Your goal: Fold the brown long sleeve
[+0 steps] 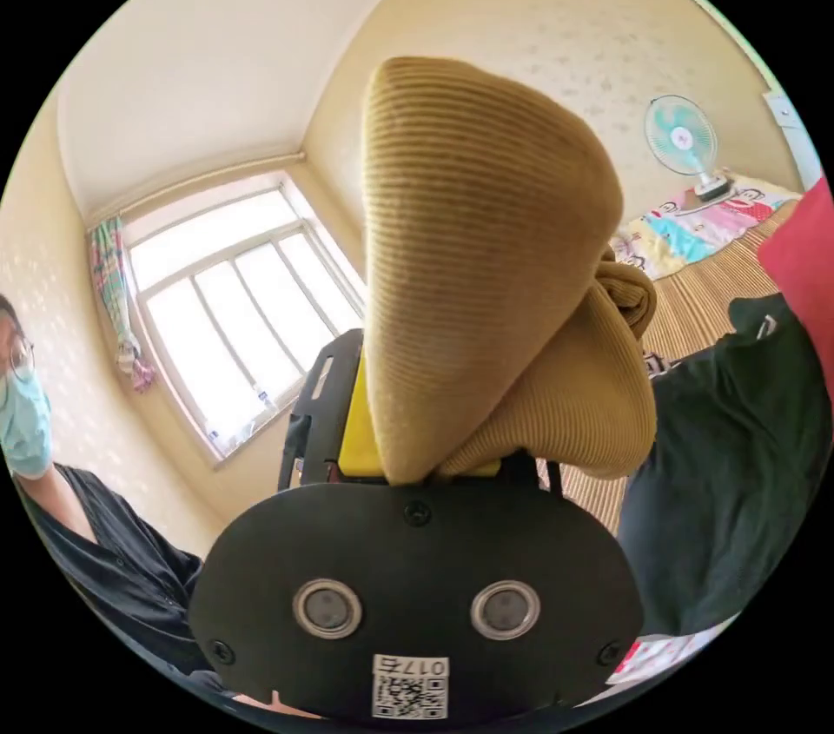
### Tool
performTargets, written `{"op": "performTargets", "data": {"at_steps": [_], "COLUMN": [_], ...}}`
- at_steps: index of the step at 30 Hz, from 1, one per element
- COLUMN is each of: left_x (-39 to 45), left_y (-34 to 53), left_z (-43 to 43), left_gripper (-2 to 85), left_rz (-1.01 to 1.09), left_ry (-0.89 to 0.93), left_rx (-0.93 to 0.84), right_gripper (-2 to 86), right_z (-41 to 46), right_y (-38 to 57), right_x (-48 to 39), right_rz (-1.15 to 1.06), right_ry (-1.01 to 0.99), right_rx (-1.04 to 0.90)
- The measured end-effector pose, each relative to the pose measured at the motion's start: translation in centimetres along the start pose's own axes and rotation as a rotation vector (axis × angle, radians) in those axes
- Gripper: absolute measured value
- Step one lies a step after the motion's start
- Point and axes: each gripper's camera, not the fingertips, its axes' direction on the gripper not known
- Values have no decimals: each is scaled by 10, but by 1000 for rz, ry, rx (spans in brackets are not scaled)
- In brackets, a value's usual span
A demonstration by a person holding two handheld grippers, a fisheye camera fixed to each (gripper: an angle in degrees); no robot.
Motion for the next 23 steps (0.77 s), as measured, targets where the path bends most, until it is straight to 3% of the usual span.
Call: {"op": "performTargets", "data": {"at_steps": [3,7,11,16,18,20,23], "left_x": [5,14,26,69,87,104,148], "left_y": [-4,-11,-18,-27,-30,-34,-38], "left_z": [2,1,8,21,23,23,11], "left_gripper": [83,87,90,90,88,85,69], "left_rz": [-19,-44,-62,-8,28,62,171], "left_ry": [18,24,19,-32,-66,-117,-283], "left_rx": [9,41,33,1,7,17,53], "right_gripper": [65,58,15,-3,0,1,3], "right_z": [-26,-72,-106,-105,-86,-55,21], "right_y": [-7,68,152,232,255,274,298], "right_x": [61,119,104,17,-5,-16,-5], "right_rz": [198,452,393,294,241,170,125], "right_ry": [122,383,429,800,826,752,639], "right_rx": [69,129,257,316,307,247,-26]}}
